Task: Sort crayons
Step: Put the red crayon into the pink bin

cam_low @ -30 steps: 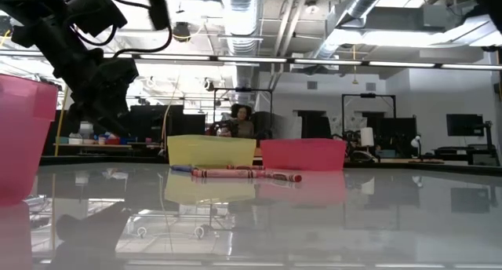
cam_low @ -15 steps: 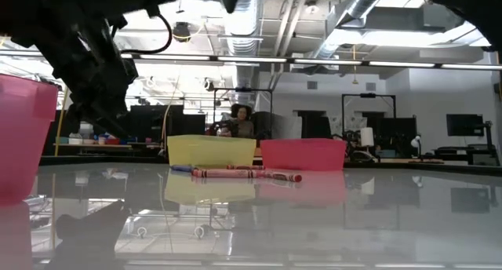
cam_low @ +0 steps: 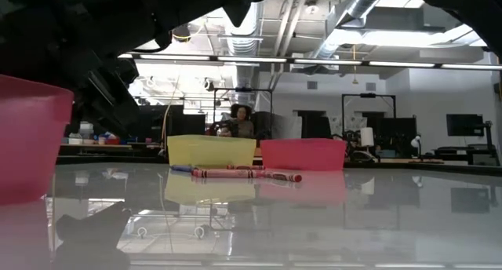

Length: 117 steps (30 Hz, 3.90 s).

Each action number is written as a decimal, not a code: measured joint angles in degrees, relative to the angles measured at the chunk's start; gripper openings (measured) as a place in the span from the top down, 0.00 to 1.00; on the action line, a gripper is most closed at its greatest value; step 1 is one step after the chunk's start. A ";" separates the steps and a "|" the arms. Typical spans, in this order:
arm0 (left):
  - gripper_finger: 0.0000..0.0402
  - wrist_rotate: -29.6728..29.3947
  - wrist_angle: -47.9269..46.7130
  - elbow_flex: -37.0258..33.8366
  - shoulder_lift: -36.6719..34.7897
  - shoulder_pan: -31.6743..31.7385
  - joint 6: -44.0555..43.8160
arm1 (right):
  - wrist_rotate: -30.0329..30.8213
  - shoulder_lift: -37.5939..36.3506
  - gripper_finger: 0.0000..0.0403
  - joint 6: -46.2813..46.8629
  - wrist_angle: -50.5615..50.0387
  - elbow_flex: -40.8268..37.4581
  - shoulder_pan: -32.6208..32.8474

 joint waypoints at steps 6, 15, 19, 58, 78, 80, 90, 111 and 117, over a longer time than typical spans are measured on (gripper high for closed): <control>0.67 0.00 0.00 0.00 0.01 0.00 -0.19 | 1.83 -0.01 0.84 -0.71 -2.99 1.58 0.01; 0.67 0.00 -0.02 0.00 0.01 0.00 -0.57 | 2.03 -0.03 0.77 -3.24 -11.38 7.32 -0.03; 0.67 0.00 -0.03 0.00 0.01 0.00 -0.61 | 2.08 -0.03 0.77 -6.53 -16.90 13.18 -0.36; 0.67 7.58 0.01 0.00 0.01 0.00 -1.05 | 17.03 -11.99 0.74 18.71 -85.82 16.24 -9.89; 0.67 8.85 0.09 0.00 0.00 0.00 4.13 | 11.40 -28.60 0.74 21.24 -78.94 -6.79 -12.78; 0.67 8.10 0.01 0.00 0.01 0.00 4.55 | 11.39 -31.81 0.74 23.21 -73.25 -12.62 -11.99; 0.67 5.56 0.02 0.00 0.01 0.00 2.12 | 10.45 -34.63 0.74 24.62 -46.83 -30.29 -7.53; 0.67 4.15 -0.06 0.00 -0.02 0.00 -0.66 | 7.80 -28.86 0.74 20.58 -41.51 -30.89 -10.30; 0.67 4.16 -0.08 0.00 -0.02 0.00 -0.85 | 7.53 -26.88 0.74 20.60 -42.07 -30.84 -10.18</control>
